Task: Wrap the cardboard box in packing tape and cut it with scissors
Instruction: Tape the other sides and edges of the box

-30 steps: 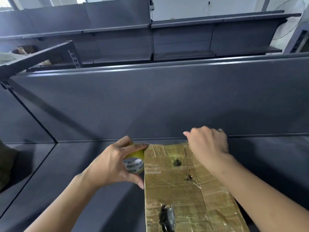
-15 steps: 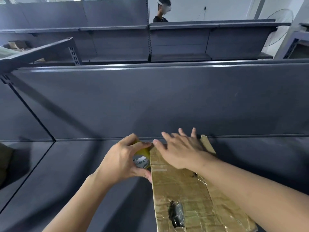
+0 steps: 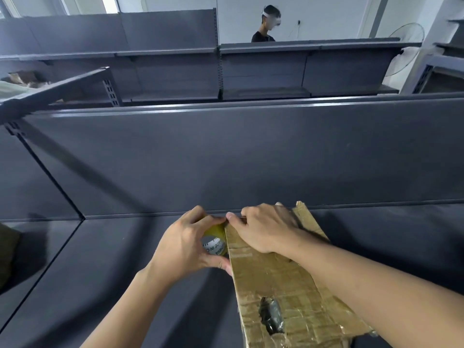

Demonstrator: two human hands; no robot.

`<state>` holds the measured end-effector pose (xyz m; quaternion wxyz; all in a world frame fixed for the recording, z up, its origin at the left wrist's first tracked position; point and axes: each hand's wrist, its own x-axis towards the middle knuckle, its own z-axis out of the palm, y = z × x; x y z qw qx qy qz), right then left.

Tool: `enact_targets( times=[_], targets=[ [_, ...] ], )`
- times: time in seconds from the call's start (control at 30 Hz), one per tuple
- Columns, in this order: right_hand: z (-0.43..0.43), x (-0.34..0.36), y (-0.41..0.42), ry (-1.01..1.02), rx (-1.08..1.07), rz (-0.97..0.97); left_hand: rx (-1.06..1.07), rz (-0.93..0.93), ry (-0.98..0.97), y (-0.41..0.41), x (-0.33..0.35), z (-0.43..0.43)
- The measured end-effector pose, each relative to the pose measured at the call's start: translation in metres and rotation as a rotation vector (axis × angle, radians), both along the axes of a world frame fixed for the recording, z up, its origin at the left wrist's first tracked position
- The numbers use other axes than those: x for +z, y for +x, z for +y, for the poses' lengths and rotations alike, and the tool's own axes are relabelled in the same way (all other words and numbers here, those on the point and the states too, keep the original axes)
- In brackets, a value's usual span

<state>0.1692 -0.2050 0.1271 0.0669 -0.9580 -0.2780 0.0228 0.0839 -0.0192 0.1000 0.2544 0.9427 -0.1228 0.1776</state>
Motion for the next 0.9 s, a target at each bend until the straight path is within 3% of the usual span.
enact_targets(
  times=[0.17, 0.3, 0.53, 0.7, 0.9],
  targets=[
    [0.027, 0.012, 0.006, 0.055, -0.134, 0.228, 0.098, -0.001, -0.041, -0.006, 0.000, -0.007],
    [0.043, 0.000, -0.010, 0.070, -0.115, 0.013, 0.141, 0.027, -0.050, -0.013, -0.001, -0.007],
    [0.058, 0.008, -0.015, 0.119, 0.060, 0.075, 0.152, 0.127, -0.178, -0.038, 0.003, 0.002],
    [0.067, 0.007, -0.007, 0.149, 0.202, 0.085, 0.328, 0.113, -0.195, -0.048, 0.004, -0.006],
    [0.064, 0.006, -0.003, 0.194, 0.391, -0.096, 0.477, 0.266, -0.354, -0.057, 0.015, -0.014]
  ],
)
